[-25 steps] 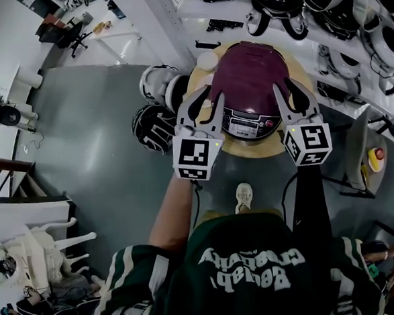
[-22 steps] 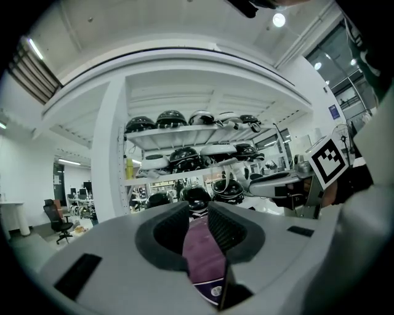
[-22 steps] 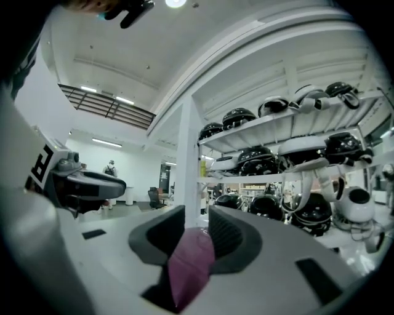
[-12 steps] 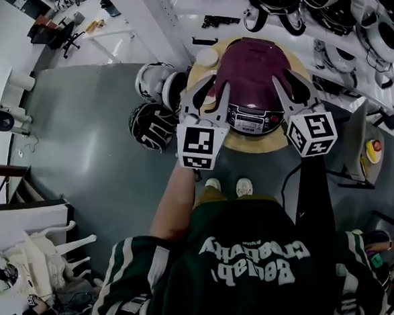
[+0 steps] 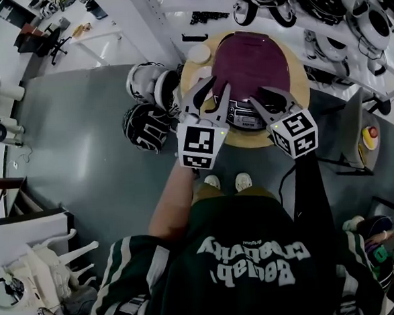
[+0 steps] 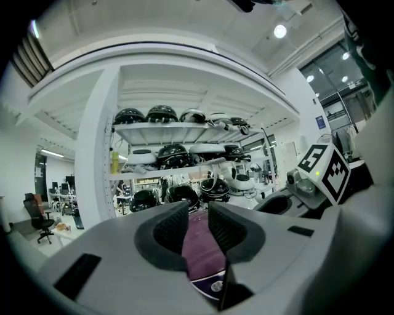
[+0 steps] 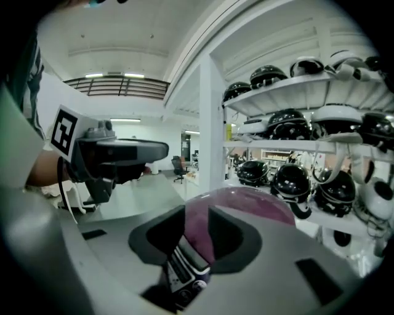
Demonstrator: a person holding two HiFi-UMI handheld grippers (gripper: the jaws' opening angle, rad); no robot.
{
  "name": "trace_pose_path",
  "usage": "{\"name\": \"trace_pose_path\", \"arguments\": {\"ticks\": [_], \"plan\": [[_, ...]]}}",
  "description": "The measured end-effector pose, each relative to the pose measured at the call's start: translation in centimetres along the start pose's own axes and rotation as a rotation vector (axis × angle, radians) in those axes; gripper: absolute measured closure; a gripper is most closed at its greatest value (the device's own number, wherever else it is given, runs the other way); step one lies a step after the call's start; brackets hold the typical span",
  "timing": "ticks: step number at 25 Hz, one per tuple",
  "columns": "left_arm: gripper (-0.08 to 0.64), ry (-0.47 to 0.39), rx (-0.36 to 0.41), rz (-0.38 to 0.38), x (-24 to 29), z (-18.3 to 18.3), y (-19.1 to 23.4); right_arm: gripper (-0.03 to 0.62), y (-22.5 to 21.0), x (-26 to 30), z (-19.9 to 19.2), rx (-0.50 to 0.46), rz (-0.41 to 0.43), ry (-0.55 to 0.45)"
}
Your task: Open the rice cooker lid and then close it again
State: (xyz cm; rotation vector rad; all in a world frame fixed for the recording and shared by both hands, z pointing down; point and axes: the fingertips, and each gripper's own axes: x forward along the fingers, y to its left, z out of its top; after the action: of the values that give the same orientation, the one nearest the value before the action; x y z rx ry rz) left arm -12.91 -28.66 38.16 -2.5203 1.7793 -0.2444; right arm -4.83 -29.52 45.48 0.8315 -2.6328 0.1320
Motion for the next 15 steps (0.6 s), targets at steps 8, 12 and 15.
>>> {"name": "trace_pose_path", "arguments": {"ticks": [8, 12, 15], "plan": [[0.476, -0.002, -0.017, -0.023, 0.2, -0.2, -0.6, 0.476, 2.9, 1.2, -3.6, -0.02, 0.063, 0.112], [0.474, -0.006, -0.029, -0.019, 0.2, -0.2, -0.4, 0.477, 3.5, 1.6, -5.0, -0.027, 0.071, 0.152], [0.474, -0.007, -0.043, -0.013, 0.2, -0.3, -0.1, 0.487, 3.4, 1.8, -5.1, -0.043, 0.057, 0.162]]}}
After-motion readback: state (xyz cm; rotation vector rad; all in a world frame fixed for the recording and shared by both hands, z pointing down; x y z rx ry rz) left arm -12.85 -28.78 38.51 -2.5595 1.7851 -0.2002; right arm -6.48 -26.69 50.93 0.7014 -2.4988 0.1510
